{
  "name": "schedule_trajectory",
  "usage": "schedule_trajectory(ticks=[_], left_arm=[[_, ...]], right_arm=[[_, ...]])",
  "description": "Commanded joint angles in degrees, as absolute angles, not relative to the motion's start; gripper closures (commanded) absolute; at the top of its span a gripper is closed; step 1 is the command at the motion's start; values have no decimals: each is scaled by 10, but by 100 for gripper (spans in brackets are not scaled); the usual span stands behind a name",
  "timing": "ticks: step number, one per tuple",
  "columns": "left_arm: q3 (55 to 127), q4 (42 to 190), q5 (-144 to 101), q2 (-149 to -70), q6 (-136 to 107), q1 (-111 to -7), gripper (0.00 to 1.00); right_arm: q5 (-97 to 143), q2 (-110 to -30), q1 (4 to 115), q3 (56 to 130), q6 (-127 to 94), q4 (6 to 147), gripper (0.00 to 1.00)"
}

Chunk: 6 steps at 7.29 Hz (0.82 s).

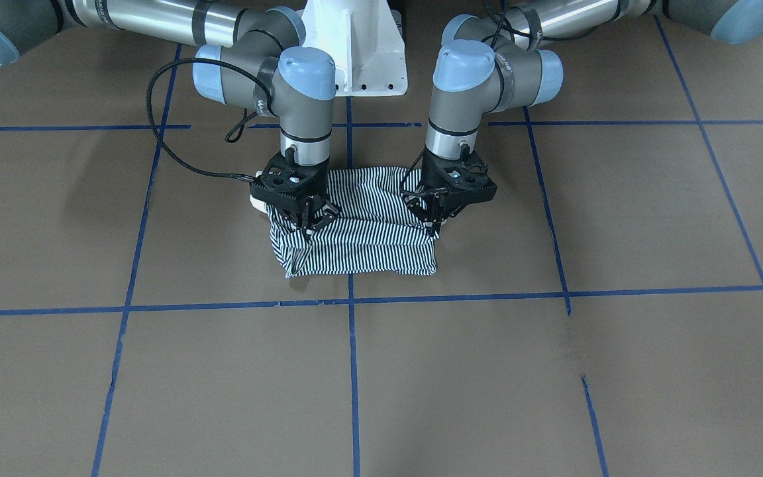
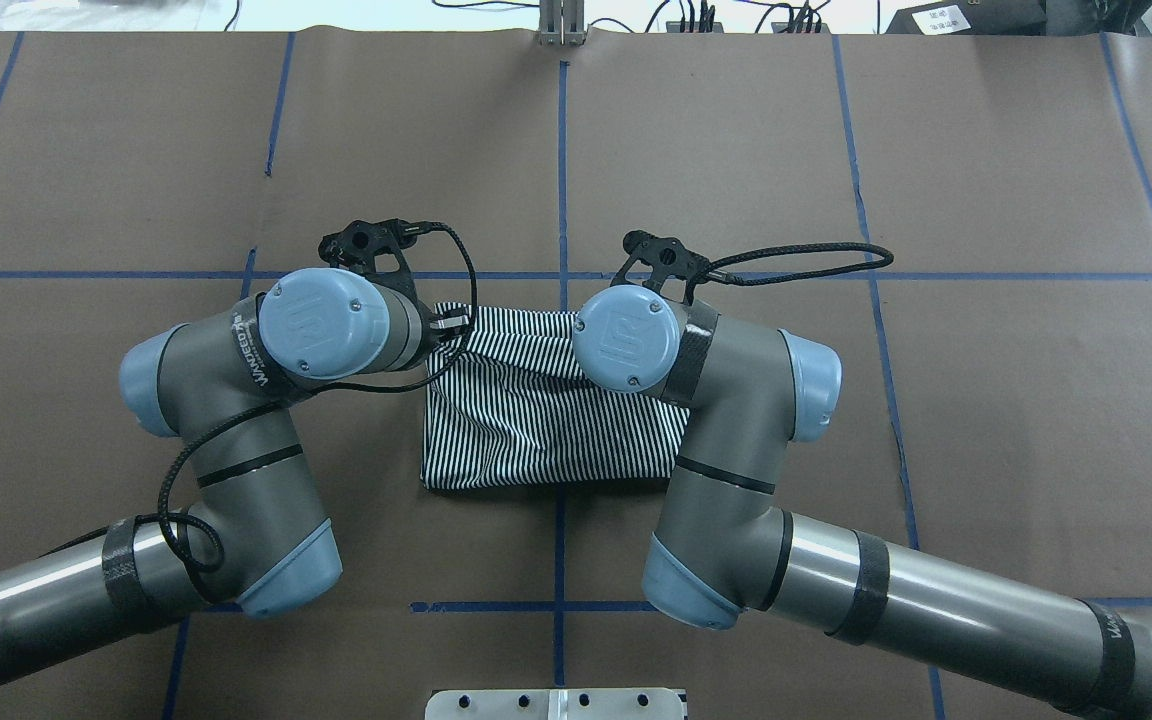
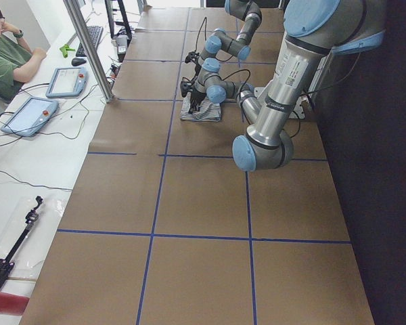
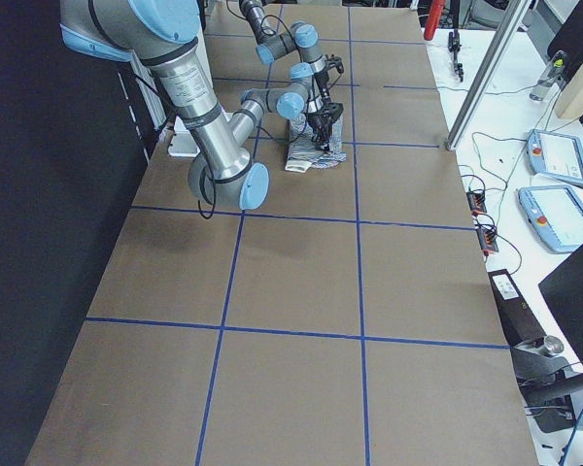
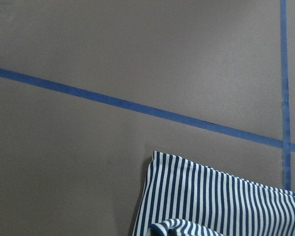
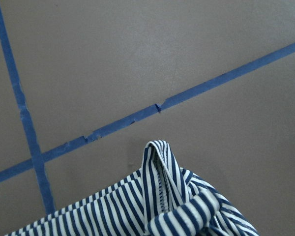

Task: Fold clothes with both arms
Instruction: 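Release the fold and raise the right gripper away from the shirt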

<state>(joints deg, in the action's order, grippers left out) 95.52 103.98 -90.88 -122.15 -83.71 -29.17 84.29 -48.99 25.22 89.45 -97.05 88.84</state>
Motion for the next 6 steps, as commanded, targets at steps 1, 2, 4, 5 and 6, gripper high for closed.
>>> schedule_trajectory(ticks=[1,2,4,5,6], left_arm=[[948,1045,-910,-1223,-836,-293,82],[953,1055,-911,-1220,-780,-294,1],[967,1066,-914,-1209,-708,-320,0],[976,1067,-927,-1198,-666,-336,0],[983,1074,-969,-1187,-628,-359,0]], right_arm=[[844,-490,253,891,-959,882,81],[844,-485,253,891,-950,884,32],[852,-473,257,892,-934,888,0],[866,-461,256,894,-933,889,0],[868,-460,251,898,-929,889,0]])
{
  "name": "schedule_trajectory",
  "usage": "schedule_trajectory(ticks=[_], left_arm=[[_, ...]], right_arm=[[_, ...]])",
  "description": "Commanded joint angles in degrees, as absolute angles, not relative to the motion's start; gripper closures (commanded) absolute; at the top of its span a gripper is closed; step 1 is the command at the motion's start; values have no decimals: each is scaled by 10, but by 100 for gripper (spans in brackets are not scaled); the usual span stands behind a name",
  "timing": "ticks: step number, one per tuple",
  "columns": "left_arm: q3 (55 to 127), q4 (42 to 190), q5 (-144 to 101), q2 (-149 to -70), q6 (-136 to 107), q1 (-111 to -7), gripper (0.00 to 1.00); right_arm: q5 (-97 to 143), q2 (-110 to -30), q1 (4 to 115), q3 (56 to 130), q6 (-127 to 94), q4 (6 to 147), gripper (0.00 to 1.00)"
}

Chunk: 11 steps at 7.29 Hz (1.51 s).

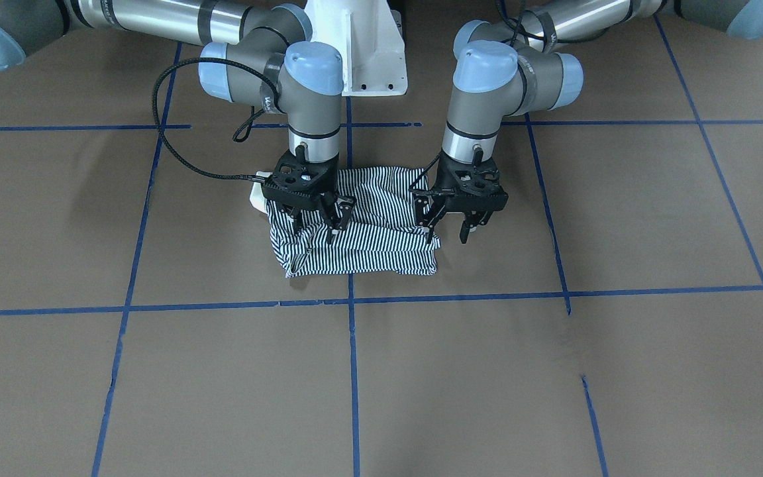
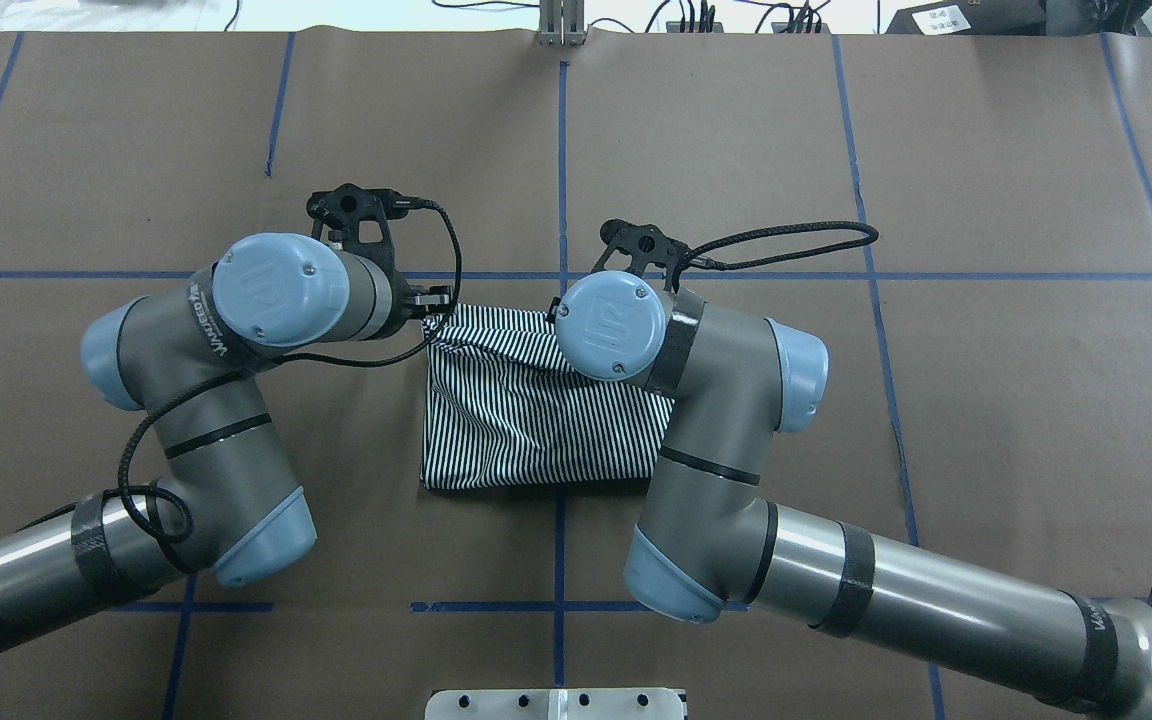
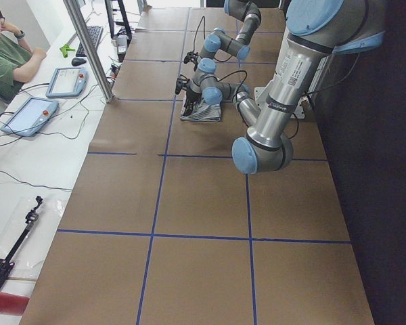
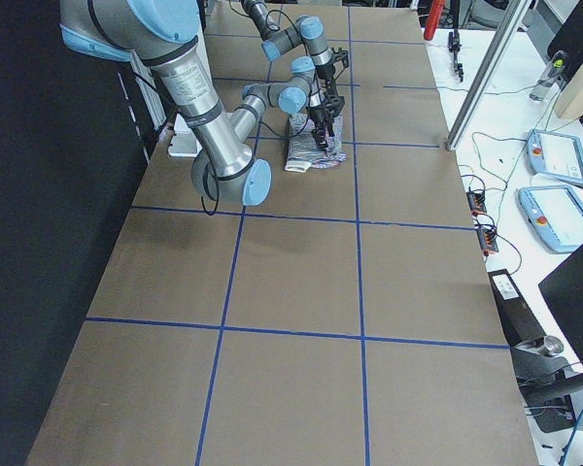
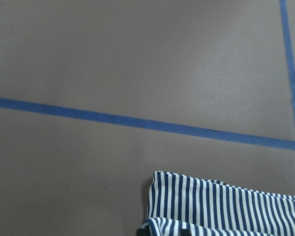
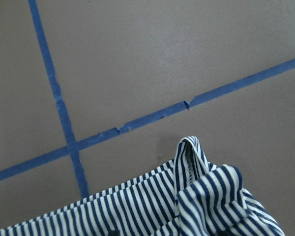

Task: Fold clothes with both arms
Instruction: 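Release the fold and raise the right gripper away from the shirt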

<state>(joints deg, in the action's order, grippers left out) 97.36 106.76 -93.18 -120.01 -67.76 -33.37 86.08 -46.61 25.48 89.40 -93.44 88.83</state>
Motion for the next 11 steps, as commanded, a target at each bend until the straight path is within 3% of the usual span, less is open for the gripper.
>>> schedule_trajectory(ticks=[1,9,11], left_arm=[[984,1101,-975,-1172,-622,-364,0],[983,1110,-976,-1168,-631,-359,0],[981,1110,-976,-1169,-632,-359,0]], right_arm=[[862,-460,240,899,-893,889,0],[820,-456,211,857,-773,897,0],[819,-398,247,763,-779,891,0]])
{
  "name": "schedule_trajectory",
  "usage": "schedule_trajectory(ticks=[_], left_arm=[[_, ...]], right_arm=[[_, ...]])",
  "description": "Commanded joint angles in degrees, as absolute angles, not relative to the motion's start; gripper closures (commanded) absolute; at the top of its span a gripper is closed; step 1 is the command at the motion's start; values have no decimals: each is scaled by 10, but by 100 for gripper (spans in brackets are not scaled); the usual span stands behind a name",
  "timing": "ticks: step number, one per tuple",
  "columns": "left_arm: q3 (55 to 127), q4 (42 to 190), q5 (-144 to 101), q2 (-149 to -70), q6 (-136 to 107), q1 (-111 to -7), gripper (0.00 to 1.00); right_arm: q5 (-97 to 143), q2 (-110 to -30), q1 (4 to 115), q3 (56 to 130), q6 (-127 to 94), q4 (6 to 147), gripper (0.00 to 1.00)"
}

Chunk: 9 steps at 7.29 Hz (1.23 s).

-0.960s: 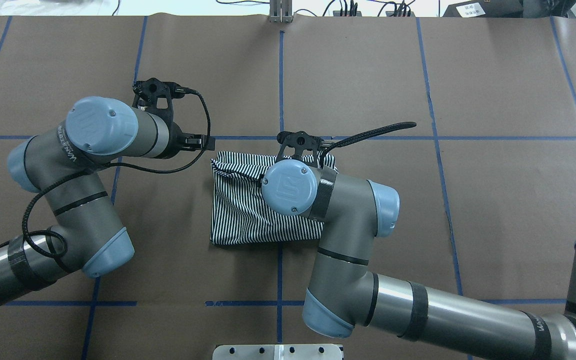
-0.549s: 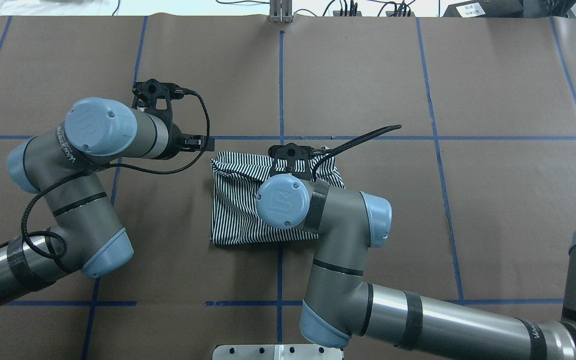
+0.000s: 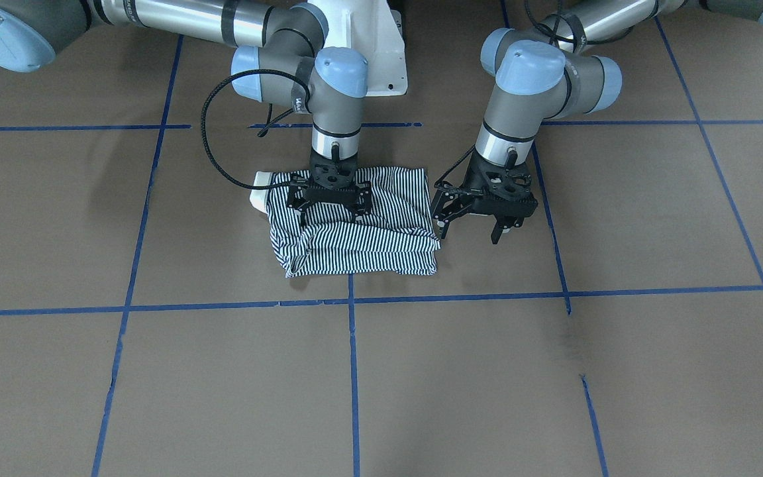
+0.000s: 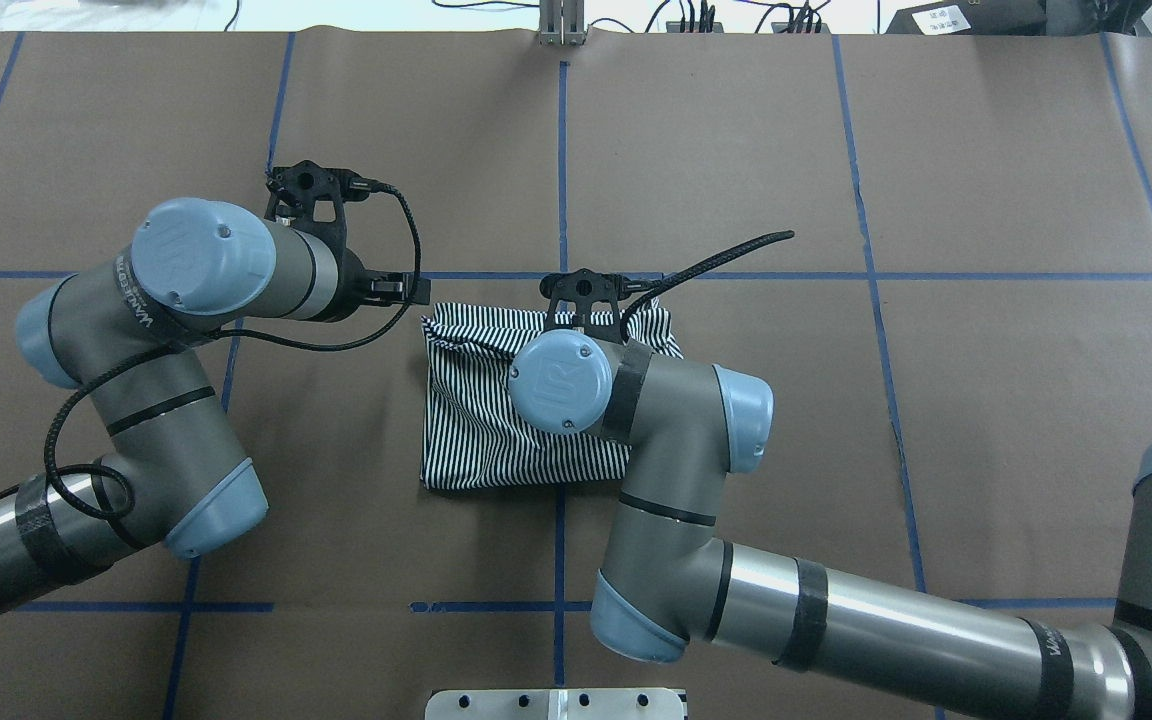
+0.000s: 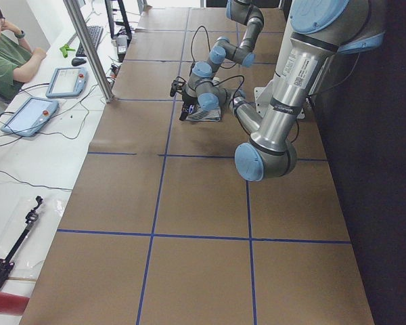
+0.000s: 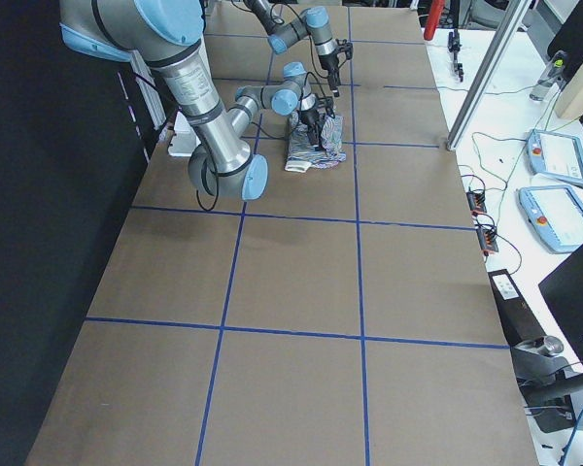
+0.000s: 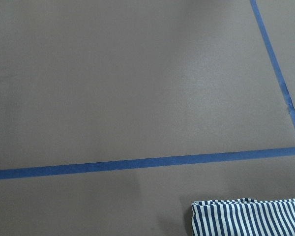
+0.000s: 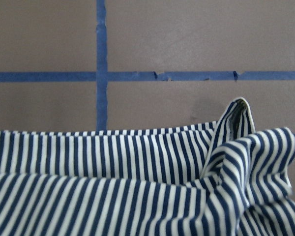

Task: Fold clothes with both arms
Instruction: 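Release the fold and raise the right gripper away from the shirt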

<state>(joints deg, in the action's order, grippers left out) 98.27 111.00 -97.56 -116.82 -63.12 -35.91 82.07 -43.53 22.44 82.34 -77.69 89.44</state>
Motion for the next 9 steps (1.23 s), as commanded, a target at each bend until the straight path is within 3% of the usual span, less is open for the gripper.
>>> schedule_trajectory(ticks=[1,6,9], left_arm=[[981,1110,-976,-1169,-637,-358,0],[971,1107,-973,-1178,-648,-350,0],[923,1100,-935,-1215,-715,-291,0]], right_arm=[[823,-374,276,729,-767,890,0],[943,-380,413,680,-649,879,0],[966,-398,415,689,-642,820,0]])
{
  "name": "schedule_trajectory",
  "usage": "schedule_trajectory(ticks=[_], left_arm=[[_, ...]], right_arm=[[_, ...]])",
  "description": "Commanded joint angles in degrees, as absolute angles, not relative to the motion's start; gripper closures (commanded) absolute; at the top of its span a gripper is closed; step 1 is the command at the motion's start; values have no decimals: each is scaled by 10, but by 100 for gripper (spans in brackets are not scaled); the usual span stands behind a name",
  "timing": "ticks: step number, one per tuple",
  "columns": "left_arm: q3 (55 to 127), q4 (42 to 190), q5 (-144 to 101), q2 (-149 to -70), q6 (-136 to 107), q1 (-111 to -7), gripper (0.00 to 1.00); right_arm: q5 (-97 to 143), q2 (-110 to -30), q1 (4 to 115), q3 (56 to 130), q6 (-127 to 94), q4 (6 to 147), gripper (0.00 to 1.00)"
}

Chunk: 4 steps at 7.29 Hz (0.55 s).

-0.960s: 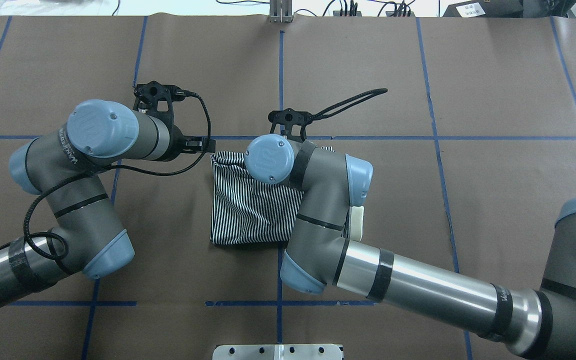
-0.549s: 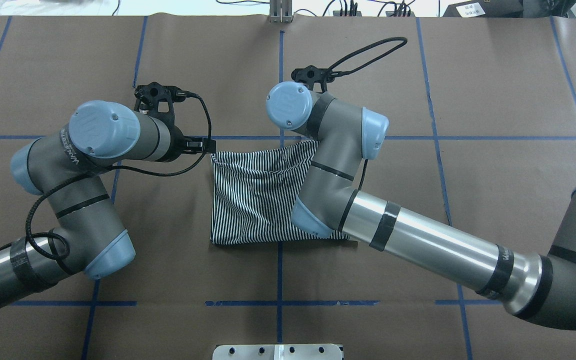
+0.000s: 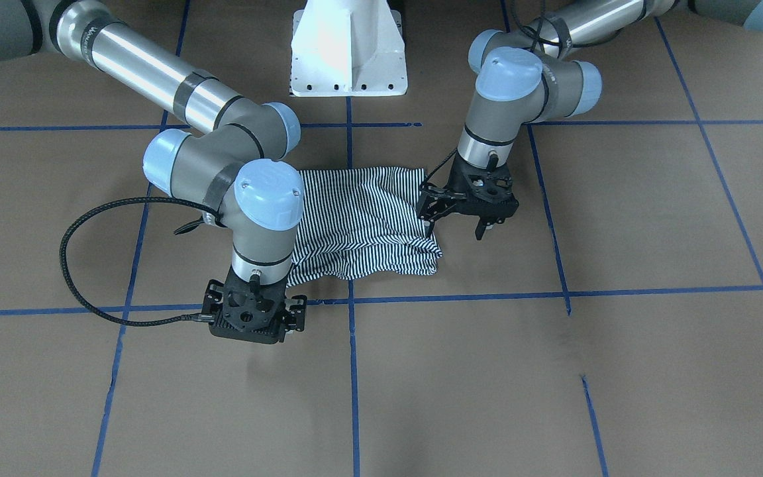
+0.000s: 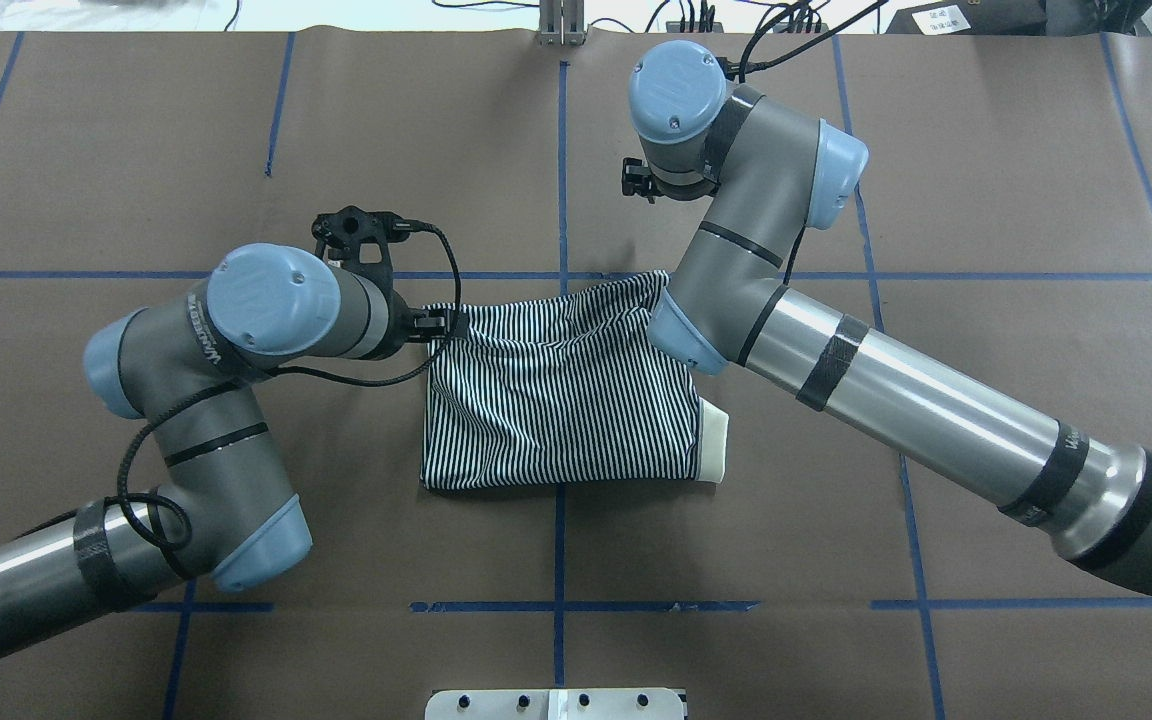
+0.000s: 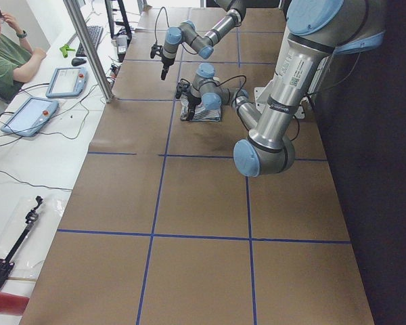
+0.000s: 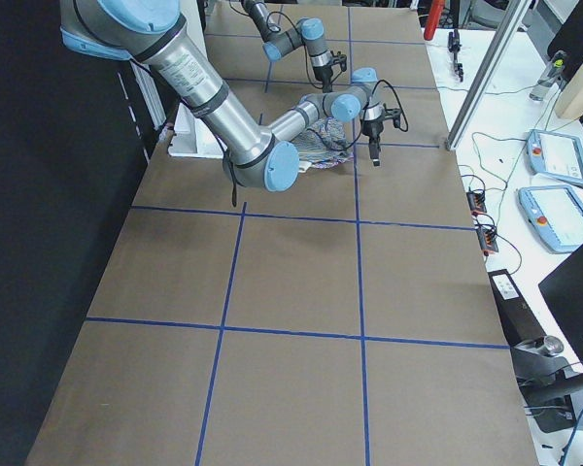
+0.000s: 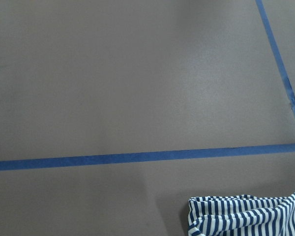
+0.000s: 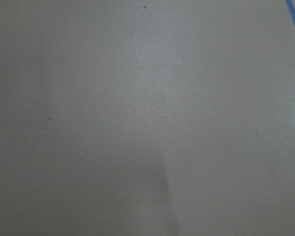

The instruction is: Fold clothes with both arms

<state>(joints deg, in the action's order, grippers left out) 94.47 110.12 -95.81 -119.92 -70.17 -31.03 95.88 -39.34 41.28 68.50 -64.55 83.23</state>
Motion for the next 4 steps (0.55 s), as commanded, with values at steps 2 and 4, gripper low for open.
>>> schedule_trajectory(ticks=[2,4], left_arm=[[916,1100,-933,-1223,-724,-275,0],[892,1100,-933,-1238,-724,-274,0]], right_arm=[[966,-405,414,701,-643,819,0],[966,-405,414,702,-643,819,0]])
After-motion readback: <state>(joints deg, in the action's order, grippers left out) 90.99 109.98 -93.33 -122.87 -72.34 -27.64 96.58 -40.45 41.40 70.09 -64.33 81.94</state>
